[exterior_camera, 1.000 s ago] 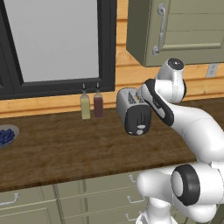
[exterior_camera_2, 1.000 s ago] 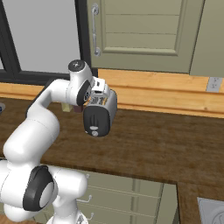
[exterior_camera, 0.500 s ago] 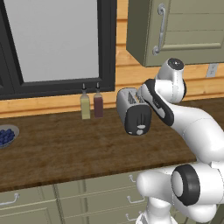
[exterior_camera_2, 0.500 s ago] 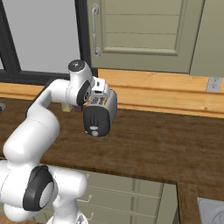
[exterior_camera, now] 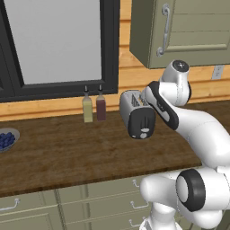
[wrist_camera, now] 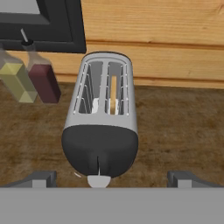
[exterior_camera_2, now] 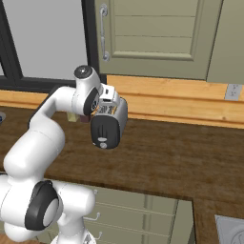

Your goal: Start the toaster. Once the lever pops up, take the bread to the plate on the dining counter.

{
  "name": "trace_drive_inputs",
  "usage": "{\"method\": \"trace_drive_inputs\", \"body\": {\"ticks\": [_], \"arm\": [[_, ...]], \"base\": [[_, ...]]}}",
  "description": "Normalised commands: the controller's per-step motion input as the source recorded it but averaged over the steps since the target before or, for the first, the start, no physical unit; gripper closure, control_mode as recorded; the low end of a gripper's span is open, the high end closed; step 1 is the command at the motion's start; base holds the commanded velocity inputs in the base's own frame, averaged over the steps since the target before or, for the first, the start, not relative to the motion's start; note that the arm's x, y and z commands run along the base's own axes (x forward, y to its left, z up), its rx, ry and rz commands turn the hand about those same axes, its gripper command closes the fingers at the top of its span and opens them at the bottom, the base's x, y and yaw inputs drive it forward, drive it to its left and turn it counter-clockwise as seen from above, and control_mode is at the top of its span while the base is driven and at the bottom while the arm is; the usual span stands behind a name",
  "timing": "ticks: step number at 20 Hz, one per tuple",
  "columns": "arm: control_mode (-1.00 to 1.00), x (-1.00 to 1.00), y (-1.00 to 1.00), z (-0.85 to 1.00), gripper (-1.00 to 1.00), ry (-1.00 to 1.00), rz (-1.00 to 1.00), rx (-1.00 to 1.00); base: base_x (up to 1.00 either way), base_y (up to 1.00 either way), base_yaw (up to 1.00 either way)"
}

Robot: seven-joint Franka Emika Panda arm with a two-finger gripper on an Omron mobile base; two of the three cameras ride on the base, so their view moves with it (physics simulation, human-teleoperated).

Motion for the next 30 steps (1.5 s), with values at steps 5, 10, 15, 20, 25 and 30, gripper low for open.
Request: {"method": "trace_drive_inputs", "body": {"ticks": [5,10,15,20,25,30], "arm": [[-1.00,0.00,0.00,0.00,-1.00,-0.01,0.00,0.00],[-1.00,0.00,0.00,0.00,-1.00,-0.01,0.00,0.00],[-1.00,0.00,0.00,0.00,-1.00,-0.01,0.00,0.00],[-1.00,0.00,0.00,0.00,-1.00,0.00,0.00,0.00],[-1.00,0.00,0.00,0.00,-1.00,0.00,0.00,0.00],[-1.00,0.00,0.00,0.00,-1.00,0.00,0.00,0.00]], "base": [[0.00,0.00,0.00],[0.00,0.00,0.00],[0.00,0.00,0.00],[0.00,0.00,0.00],[0.00,0.00,0.00],[0.00,0.00,0.00]]}}
